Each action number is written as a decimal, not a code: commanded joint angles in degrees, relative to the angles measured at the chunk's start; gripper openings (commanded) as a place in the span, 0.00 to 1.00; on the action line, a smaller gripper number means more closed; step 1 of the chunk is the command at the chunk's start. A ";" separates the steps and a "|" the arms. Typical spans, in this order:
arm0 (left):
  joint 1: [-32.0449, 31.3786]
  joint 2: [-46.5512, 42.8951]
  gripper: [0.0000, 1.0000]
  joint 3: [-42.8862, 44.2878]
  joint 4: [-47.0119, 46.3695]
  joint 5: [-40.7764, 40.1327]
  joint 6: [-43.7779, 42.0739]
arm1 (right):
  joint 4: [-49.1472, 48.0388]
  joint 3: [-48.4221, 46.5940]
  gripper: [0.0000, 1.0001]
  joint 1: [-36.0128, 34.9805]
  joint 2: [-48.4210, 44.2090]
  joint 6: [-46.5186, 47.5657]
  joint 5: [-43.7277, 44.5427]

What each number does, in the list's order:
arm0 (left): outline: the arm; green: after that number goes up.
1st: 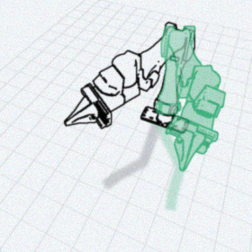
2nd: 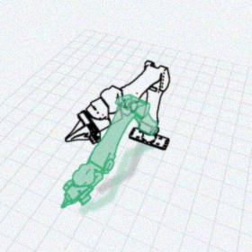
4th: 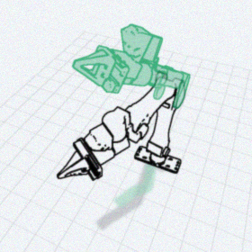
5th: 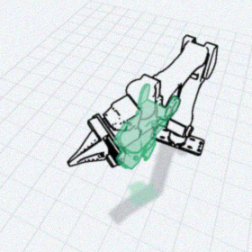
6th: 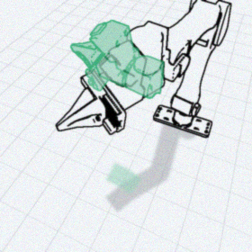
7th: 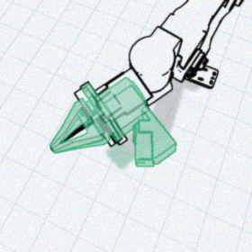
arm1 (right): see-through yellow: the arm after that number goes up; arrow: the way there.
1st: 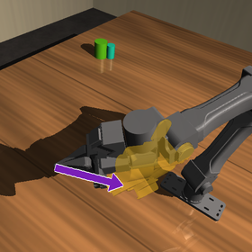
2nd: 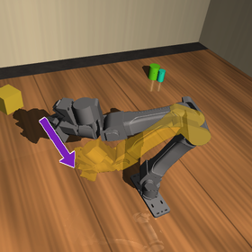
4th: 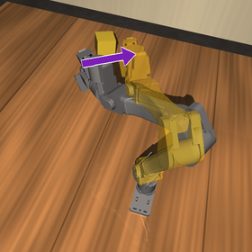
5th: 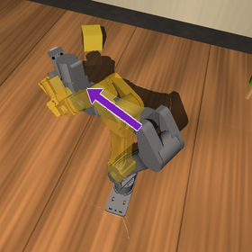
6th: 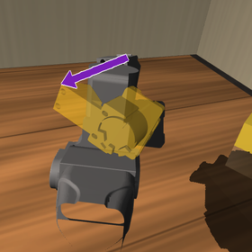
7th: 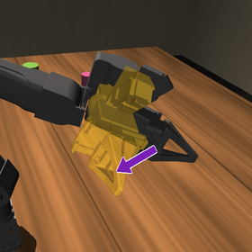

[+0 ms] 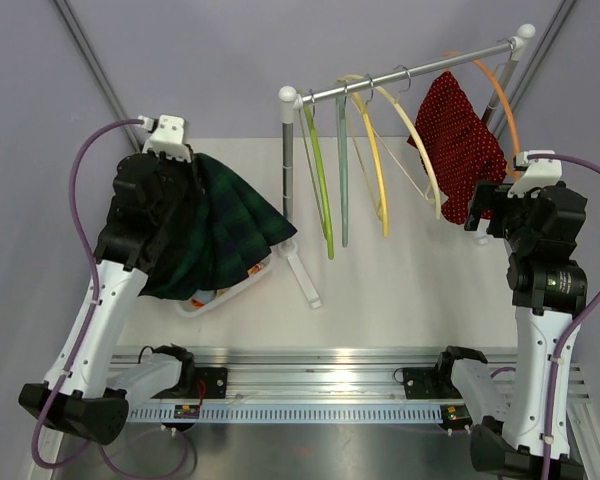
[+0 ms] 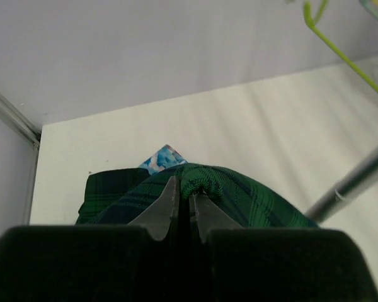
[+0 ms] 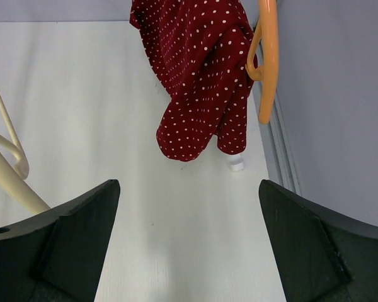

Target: Remove the skirt from the hanger

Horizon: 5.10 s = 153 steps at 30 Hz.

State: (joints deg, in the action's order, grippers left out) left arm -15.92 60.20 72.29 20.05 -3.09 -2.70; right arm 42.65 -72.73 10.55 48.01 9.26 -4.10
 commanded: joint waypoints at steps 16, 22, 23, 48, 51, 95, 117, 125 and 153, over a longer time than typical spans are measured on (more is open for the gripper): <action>13.73 -2.84 0.00 -40.91 -12.32 12.94 38.03 | -2.40 0.13 0.99 0.35 -1.16 0.50 0.06; 13.64 4.57 0.00 -38.90 -8.28 6.54 38.56 | -1.61 -0.13 0.99 0.26 -1.16 0.85 -0.91; 13.64 6.31 0.02 -38.37 -7.75 5.65 38.73 | -1.43 -0.31 0.99 0.35 -1.16 0.85 -1.17; 13.64 -10.54 0.97 -20.26 3.60 4.39 27.67 | 12.45 -28.60 1.00 0.35 9.47 1.73 -13.74; 13.64 -13.70 0.98 -20.96 2.28 10.78 21.00 | 13.50 -32.03 0.99 0.27 12.27 2.08 -13.92; 12.50 -33.66 0.99 -38.80 -9.86 26.73 10.17 | 16.43 -65.89 0.00 10.46 58.62 10.08 -31.42; 11.88 -34.45 0.99 -40.21 -15.65 29.37 15.18 | 5.95 -52.61 0.00 10.46 40.51 6.21 -39.76; -3.30 -35.16 0.99 -37.06 -12.68 21.93 10.35 | 9.29 -32.94 0.00 10.46 28.39 12.80 -40.55; -69.24 35.65 0.99 -13.86 -65.40 -19.06 11.14 | 4.98 2.50 0.00 10.55 0.95 -3.54 -43.36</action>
State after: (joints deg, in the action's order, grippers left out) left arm -84.95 92.14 52.86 -34.74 -24.32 6.61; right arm 51.92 -69.49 21.04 50.98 7.16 -43.62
